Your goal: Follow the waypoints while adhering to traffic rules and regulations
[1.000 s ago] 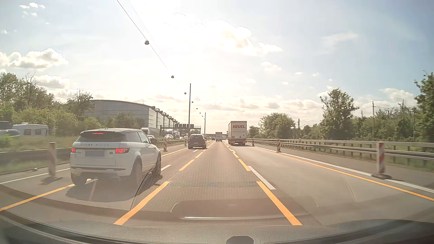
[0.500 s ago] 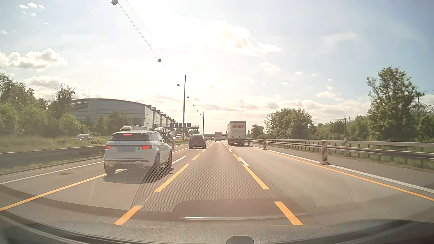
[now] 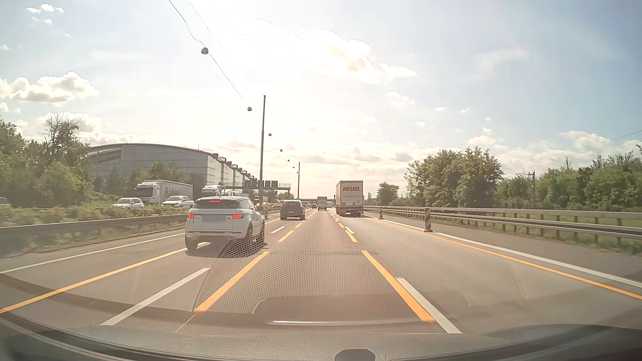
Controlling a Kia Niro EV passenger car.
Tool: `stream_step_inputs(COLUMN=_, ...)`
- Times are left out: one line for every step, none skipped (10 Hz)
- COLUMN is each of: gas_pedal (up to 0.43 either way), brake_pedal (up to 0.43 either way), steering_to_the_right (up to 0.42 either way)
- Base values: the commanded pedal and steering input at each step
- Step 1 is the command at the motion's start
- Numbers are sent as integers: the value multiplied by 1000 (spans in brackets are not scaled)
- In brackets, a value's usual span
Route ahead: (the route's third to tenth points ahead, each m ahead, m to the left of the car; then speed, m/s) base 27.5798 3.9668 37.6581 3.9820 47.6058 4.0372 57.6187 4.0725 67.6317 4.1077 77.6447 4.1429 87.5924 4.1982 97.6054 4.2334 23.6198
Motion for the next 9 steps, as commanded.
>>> stream_step_inputs(gas_pedal=157, brake_pedal=0, steering_to_the_right=1)
stream_step_inputs(gas_pedal=189, brake_pedal=0, steering_to_the_right=1)
stream_step_inputs(gas_pedal=197, brake_pedal=0, steering_to_the_right=0)
stream_step_inputs(gas_pedal=197, brake_pedal=0, steering_to_the_right=0)
stream_step_inputs(gas_pedal=220, brake_pedal=0, steering_to_the_right=0)
stream_step_inputs(gas_pedal=228, brake_pedal=0, steering_to_the_right=0)
stream_step_inputs(gas_pedal=240, brake_pedal=0, steering_to_the_right=0)
stream_step_inputs(gas_pedal=240, brake_pedal=0, steering_to_the_right=-1)
stream_step_inputs(gas_pedal=248, brake_pedal=0, steering_to_the_right=-1)
